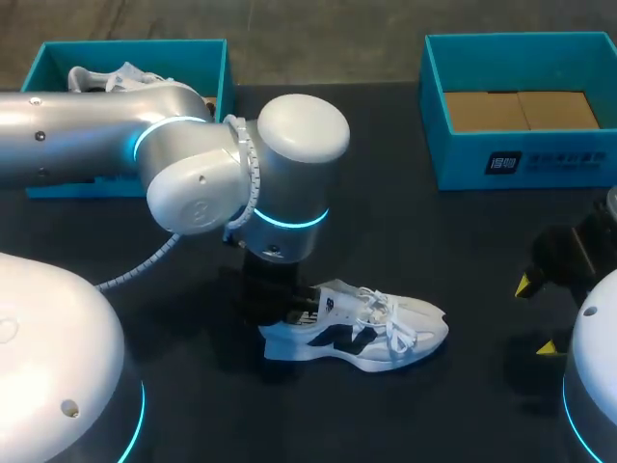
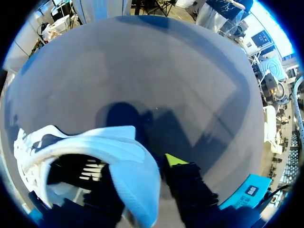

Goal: Take the shoe out of the shoebox, open the shoe tongue, remove and reinsert the insole, then place the shoe into the shoebox

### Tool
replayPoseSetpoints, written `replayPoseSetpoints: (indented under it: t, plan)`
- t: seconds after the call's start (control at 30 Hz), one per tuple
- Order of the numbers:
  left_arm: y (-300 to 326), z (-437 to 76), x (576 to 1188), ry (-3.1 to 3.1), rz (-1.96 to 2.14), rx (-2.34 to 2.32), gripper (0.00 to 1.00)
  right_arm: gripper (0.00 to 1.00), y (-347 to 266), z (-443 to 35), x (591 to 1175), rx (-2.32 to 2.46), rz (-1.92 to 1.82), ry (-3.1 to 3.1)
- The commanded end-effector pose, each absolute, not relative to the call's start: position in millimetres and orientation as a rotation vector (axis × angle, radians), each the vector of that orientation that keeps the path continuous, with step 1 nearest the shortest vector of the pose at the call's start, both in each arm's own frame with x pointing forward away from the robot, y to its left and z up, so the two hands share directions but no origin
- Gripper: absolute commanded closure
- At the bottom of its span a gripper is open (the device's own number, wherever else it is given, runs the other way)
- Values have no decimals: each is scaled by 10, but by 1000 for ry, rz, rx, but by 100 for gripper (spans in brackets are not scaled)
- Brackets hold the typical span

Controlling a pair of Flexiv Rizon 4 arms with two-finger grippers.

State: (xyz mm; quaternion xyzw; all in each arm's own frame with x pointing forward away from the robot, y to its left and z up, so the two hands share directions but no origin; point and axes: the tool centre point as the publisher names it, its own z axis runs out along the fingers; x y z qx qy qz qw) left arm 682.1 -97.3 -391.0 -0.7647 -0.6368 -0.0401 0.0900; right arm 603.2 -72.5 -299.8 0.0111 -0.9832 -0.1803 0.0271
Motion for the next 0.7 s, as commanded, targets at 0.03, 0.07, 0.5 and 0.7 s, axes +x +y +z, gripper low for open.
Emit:
replayPoseSetpoints:
  t: [0.03, 0.07, 0.5, 0.7]
  plan:
    - [-885, -3742, 6846, -1906, -52, -2306, 0, 0, -723, -3003, 6016, 34, -554, -3040]
    - [-881, -3682, 6839, -1913, -43, -2315, 0, 0, -723, -3003, 6016, 34, -554, -3040]
    - [-778, -2890, 6751, -2069, 123, -2298, 0, 0, -723, -3003, 6016, 34, -554, -3040]
    - [-625, -2669, 6774, -2262, 354, -2036, 0, 0, -723, -3003, 6016, 34, -554, -3040]
